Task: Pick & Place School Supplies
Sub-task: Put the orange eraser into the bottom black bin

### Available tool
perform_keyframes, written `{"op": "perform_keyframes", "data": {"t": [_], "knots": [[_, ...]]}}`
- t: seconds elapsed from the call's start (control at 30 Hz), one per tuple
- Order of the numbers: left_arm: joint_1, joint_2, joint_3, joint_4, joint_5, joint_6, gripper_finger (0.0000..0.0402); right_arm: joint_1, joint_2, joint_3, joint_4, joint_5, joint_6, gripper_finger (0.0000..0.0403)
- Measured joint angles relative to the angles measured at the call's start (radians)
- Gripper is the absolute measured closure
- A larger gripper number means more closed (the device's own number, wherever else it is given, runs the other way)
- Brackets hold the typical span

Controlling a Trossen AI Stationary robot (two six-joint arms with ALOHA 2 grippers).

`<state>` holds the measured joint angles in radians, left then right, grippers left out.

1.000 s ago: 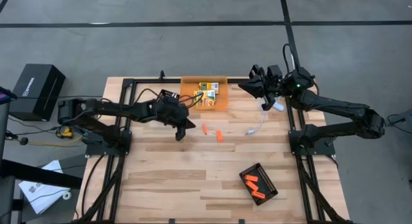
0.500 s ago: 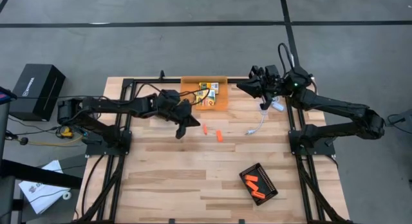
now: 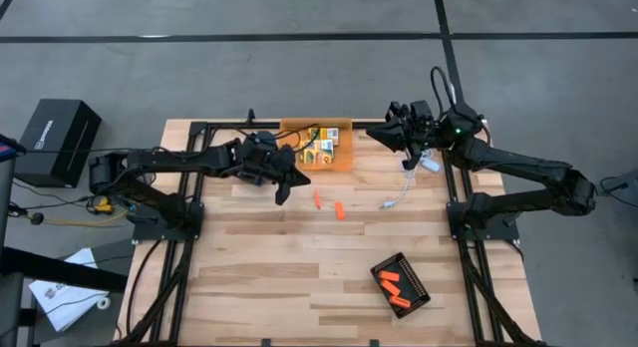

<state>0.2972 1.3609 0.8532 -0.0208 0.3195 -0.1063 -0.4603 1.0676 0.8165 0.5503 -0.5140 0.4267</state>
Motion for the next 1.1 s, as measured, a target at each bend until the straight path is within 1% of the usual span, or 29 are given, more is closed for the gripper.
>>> {"op": "perform_keyframes", "data": {"t": [0.23,0.4,0.53,0.73,0.97,1.1], "knots": [[0.000,0.009,-0.005,0.015,0.000,0.011,0.0400,0.000,0.000,0.000,0.004,0.000,0.000,0.0403],[-0.009,0.009,-0.008,0.008,0.000,0.113,0.0398,0.000,0.000,0.000,0.004,-0.001,-0.005,0.0403],[-0.035,0.009,-0.008,-0.063,0.000,0.221,0.0398,0.000,0.000,0.000,0.004,-0.008,-0.008,0.0403],[-0.050,0.009,-0.005,-0.204,0.000,0.318,0.0394,0.003,0.000,0.000,0.004,-0.012,-0.008,0.0403],[-0.024,0.009,0.040,-0.239,0.000,0.349,0.0394,0.003,0.000,0.000,0.011,-0.012,0.016,0.0403],[0.005,0.009,0.053,-0.253,-0.001,0.446,0.0388,0.003,0.000,0.000,0.011,0.001,0.032,0.0403]]}}
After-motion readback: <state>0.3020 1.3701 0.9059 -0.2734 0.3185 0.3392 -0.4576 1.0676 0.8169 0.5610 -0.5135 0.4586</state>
